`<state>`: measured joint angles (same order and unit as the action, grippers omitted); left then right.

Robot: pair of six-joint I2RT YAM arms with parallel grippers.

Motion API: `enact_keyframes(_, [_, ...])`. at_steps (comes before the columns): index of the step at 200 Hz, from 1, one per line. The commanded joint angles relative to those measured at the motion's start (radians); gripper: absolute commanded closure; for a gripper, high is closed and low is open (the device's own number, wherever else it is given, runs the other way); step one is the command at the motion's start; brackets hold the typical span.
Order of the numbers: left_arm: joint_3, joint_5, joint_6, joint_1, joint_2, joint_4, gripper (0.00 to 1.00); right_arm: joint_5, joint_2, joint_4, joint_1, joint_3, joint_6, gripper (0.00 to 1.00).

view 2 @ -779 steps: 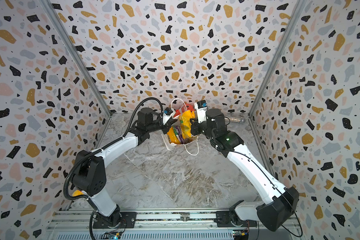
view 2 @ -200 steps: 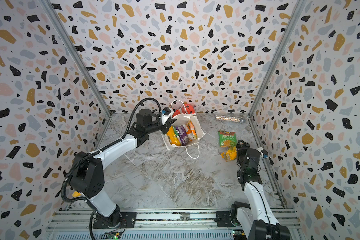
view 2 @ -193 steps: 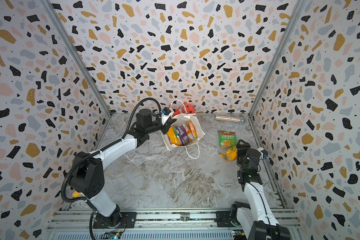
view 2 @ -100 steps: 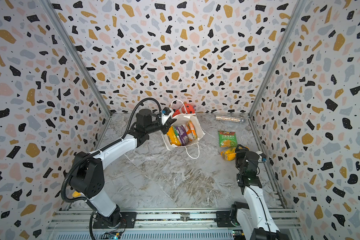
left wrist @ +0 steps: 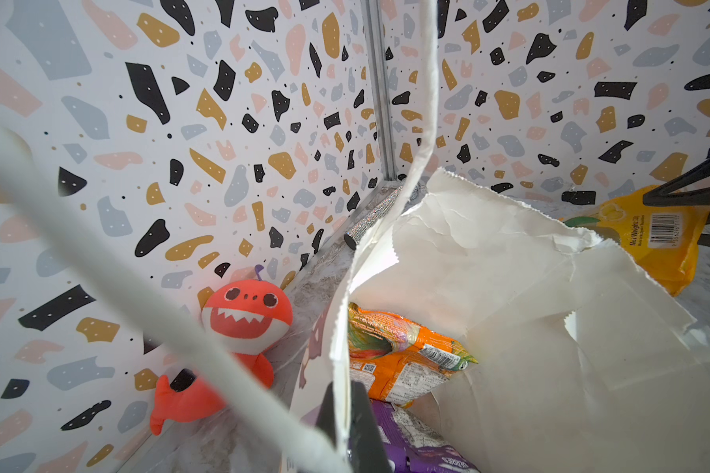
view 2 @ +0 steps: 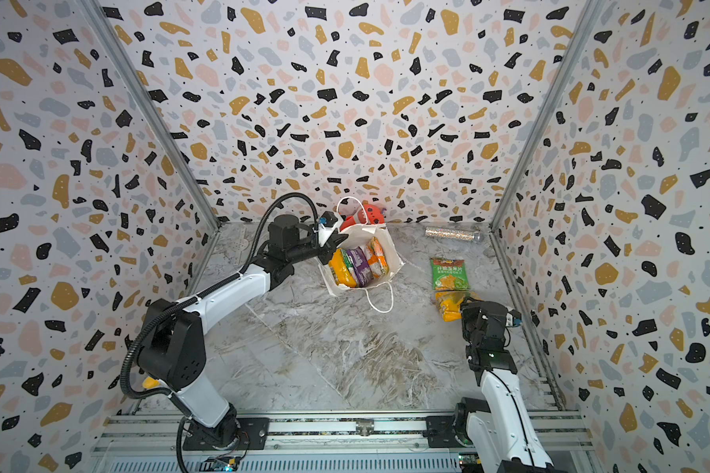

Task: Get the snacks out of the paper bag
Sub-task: 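Lower the yellow packet onto the table beside the green chip bag, release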

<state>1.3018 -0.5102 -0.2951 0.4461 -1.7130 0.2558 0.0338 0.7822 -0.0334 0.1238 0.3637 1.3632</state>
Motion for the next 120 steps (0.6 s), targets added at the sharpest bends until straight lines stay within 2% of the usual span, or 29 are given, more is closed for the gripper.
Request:
enact_keyframes(1, [-0.006,-0.020,-0.008,0.008,0.029,0.074,1.00,-0.030,-0.015,-0.024,0.006,-0.030,-0.009,0.49])
enact_keyframes(24, [-0.008,-0.023,-0.007,0.006,0.027,0.079,1.00,-0.037,0.000,-0.050,0.016,-0.043,-0.011,0.53])
enact_keyframes(40, [-0.006,-0.022,-0.005,0.007,0.027,0.078,1.00,-0.071,0.011,-0.060,0.017,-0.049,-0.019,0.63])
enact_keyframes(120, [-0.009,-0.017,-0.004,0.008,0.032,0.074,1.00,-0.025,0.110,-0.188,0.019,-0.098,-0.006,0.65])
